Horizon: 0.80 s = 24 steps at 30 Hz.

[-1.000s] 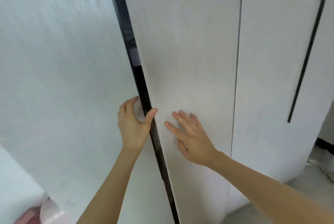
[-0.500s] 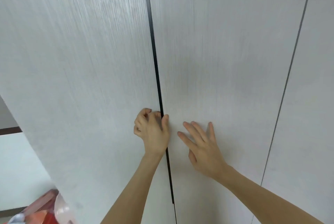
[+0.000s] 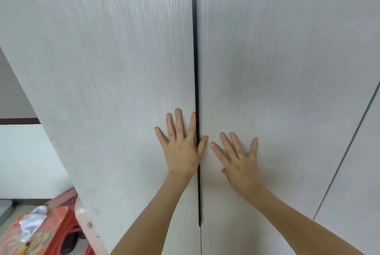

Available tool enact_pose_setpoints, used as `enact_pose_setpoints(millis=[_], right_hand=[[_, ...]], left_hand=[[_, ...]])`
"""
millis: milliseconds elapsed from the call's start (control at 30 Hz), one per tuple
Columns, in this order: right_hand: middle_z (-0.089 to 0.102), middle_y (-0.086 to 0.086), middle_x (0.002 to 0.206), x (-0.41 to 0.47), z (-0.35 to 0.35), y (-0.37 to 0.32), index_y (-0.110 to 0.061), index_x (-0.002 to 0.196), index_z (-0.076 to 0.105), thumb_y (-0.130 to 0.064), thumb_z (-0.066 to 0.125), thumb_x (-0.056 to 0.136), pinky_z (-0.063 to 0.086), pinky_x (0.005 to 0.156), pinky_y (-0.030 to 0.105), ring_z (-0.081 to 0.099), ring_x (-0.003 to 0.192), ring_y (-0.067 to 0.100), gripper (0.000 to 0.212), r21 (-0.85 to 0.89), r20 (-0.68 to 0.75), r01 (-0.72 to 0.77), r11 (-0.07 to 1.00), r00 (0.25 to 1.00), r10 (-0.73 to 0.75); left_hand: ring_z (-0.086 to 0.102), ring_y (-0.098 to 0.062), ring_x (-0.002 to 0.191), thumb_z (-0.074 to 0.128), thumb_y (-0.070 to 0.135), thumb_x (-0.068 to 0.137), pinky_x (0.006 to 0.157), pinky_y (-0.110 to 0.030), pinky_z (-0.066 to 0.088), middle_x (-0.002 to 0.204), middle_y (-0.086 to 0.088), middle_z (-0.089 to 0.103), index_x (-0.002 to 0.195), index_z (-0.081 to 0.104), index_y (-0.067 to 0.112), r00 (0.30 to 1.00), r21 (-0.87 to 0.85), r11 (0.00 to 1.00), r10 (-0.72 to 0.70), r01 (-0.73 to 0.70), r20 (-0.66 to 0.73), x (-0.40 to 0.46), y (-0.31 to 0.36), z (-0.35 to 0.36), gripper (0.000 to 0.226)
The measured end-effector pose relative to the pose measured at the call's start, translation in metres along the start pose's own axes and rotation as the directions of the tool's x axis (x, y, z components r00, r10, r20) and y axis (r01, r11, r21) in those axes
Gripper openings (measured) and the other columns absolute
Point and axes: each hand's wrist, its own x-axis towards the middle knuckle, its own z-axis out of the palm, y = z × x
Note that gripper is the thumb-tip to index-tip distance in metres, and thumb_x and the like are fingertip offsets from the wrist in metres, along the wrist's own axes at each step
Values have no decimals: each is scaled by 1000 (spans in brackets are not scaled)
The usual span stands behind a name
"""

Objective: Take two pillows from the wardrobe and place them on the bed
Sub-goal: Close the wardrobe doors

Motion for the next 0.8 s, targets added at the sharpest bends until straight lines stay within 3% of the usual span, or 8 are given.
enact_pose_setpoints(millis=[67, 133, 233, 333, 500, 600, 667, 800], right_hand=[[9, 8, 154, -3, -5, -4, -23, 143, 23, -18, 69, 69, 10, 102, 71, 9, 141, 30, 88, 57, -84, -19, 998, 996, 24], [27, 10, 146, -9, -12, -20, -17, 133, 41, -14, 53, 76, 19, 103, 66, 23, 137, 31, 58, 271, -160, -27, 962, 985, 72], [53, 10, 121, -28, -18, -58, -11, 113, 54, -9, 41, 78, 34, 99, 45, 45, 117, 28, 37, 640, -200, 65, 765, 976, 84], [62, 4, 105, -51, -19, -111, -13, 107, 55, -13, 36, 81, 36, 92, 26, 47, 106, 15, 32, 827, -79, 96, 554, 995, -55], [66, 5, 99, -89, -35, -215, -10, 104, 61, -6, 43, 79, 51, 75, 31, 56, 96, 19, 30, 940, 0, 144, 310, 907, -420], [67, 12, 98, -125, -61, -289, -6, 102, 63, -5, 44, 76, 56, 67, 39, 63, 91, 32, 31, 959, -17, 204, 197, 734, -678], [65, 15, 105, -151, -80, -332, -3, 107, 61, 1, 48, 80, 53, 76, 45, 59, 100, 34, 31, 963, -40, 231, 138, 633, -773], [58, 12, 118, -223, -122, -409, -5, 118, 55, -1, 45, 87, 43, 91, 39, 51, 112, 29, 33, 956, -106, 294, 1, 347, -932]], left_hand=[[8, -34, 140, 36, 53, 89, 107, -61, 10, 152, -14, 13, 145, 17, 25, 999, -37, 999, 7, -5, 50, -1, 0, -11, 65], [9, -30, 141, 39, 46, 91, 110, -57, 13, 153, -14, 20, 142, 28, 22, 996, -150, 989, 15, -3, 83, -11, -7, -22, 58], [16, -27, 140, 41, 38, 90, 111, -52, 22, 150, -13, 27, 138, 35, 21, 980, -273, 948, -122, 162, 157, -50, -28, -37, 51], [32, -33, 134, 38, 37, 87, 106, -54, 31, 145, -16, 36, 132, 45, 17, 900, -195, 892, -358, 408, 248, -118, -59, -52, 50], [42, -35, 124, 52, 21, 87, 102, -50, 36, 136, -17, 45, 124, 52, 9, 604, 39, 630, -760, 776, 240, -256, -115, -122, 40], [39, -33, 127, 53, 16, 88, 105, -43, 30, 140, -15, 40, 129, 48, 10, 377, 224, 391, -920, 893, 101, -344, -137, -195, 41], [36, -29, 129, 49, 19, 91, 107, -41, 27, 143, -11, 36, 131, 45, 13, 240, 278, 232, -971, 932, 4, -395, -141, -241, 41], [38, -30, 127, 49, 18, 90, 106, -45, 30, 142, -12, 38, 129, 47, 12, -60, 268, -123, -971, 956, -233, -502, -121, -328, 39]])
